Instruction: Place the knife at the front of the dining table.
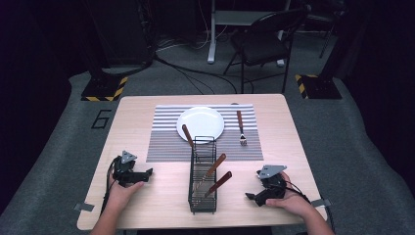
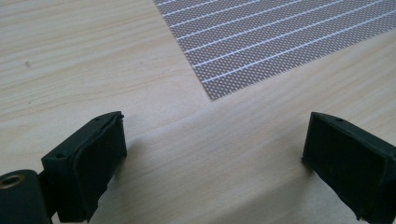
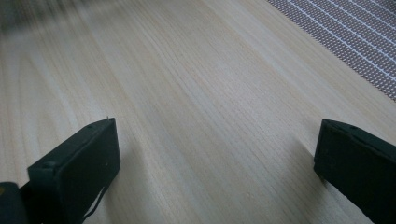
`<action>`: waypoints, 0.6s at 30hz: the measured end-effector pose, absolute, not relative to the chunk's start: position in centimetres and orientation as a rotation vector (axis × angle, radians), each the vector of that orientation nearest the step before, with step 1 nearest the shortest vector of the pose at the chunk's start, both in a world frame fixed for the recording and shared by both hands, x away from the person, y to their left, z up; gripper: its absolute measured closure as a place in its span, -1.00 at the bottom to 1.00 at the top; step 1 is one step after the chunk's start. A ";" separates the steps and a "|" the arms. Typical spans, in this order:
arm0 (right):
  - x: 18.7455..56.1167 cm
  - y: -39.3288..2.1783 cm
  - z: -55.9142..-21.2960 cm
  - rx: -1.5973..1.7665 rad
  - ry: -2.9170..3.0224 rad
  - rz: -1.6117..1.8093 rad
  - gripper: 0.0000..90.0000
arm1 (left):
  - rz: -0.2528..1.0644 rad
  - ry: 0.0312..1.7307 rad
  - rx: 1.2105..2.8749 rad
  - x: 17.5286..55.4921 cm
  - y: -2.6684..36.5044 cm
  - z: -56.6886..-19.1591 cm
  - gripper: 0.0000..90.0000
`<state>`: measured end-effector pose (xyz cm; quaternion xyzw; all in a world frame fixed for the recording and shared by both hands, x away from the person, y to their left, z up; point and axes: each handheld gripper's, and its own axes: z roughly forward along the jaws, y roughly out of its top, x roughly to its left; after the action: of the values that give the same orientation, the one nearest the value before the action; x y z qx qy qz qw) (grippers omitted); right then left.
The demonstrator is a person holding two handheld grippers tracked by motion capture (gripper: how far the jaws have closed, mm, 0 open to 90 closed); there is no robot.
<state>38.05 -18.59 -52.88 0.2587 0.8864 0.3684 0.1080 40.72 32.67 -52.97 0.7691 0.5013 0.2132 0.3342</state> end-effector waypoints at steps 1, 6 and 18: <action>38.0 -18.6 -52.9 0.761 2.608 1.084 -1.00 | 0.555 1.313 2.004 40.7 32.6 -53.0 -0.87; 38.1 -18.6 -52.9 0.757 2.613 1.084 -1.00 | 0.569 1.319 1.986 40.8 32.4 -53.1 -0.87; 38.1 -18.6 -52.9 0.759 2.613 1.085 -1.00 | 0.572 1.329 1.980 40.8 32.4 -53.1 -0.86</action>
<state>38.10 -18.57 -52.88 0.2575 0.8870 0.3684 0.1060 40.79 32.38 -53.06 0.7598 0.5102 0.2196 0.3380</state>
